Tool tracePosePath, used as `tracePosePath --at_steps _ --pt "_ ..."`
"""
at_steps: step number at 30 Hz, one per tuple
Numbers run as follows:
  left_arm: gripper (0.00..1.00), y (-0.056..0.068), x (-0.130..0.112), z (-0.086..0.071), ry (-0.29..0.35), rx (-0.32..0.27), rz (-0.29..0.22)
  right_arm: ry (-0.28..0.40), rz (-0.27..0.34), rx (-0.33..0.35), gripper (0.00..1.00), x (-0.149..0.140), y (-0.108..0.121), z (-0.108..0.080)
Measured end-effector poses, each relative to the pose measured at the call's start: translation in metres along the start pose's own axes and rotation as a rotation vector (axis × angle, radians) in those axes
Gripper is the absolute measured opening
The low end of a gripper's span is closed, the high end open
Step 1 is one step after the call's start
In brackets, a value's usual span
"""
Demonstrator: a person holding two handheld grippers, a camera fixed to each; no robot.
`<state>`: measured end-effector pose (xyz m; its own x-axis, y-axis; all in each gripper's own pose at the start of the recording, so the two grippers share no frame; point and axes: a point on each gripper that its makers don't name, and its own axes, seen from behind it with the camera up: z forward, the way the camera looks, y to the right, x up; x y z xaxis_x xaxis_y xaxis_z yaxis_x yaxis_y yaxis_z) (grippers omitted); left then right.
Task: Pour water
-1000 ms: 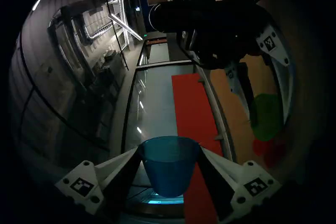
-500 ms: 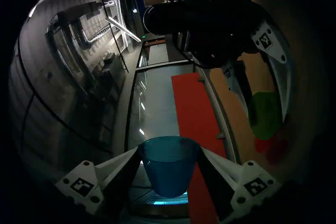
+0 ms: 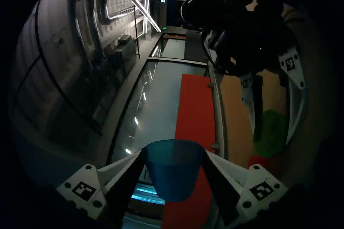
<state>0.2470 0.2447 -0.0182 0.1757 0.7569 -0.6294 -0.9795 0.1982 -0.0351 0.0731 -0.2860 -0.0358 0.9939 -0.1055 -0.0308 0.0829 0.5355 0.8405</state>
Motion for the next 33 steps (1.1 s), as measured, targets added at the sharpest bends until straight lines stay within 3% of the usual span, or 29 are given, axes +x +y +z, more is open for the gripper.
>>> tracePosePath --at_steps 5,16,20,27,33 --pt "0.89 0.005 -0.003 0.000 0.005 -0.002 -0.149 0.003 0.002 -0.004 0.91 0.000 0.002 -0.002" --pt "0.88 0.001 -0.014 -0.005 0.005 0.036 -0.421 0.015 0.000 -0.012 0.91 0.005 0.002 -0.005" --pt "0.88 -0.001 -0.020 -0.005 -0.004 0.042 -0.551 0.018 0.002 -0.014 0.91 0.008 0.001 -0.006" --pt "0.88 -0.009 -0.032 -0.005 -0.010 0.048 -0.823 0.027 0.005 -0.017 0.91 0.011 -0.001 -0.008" --pt "0.88 -0.009 -0.045 -0.004 -0.020 0.035 -1.021 0.034 0.006 -0.020 0.92 0.014 -0.002 -0.010"
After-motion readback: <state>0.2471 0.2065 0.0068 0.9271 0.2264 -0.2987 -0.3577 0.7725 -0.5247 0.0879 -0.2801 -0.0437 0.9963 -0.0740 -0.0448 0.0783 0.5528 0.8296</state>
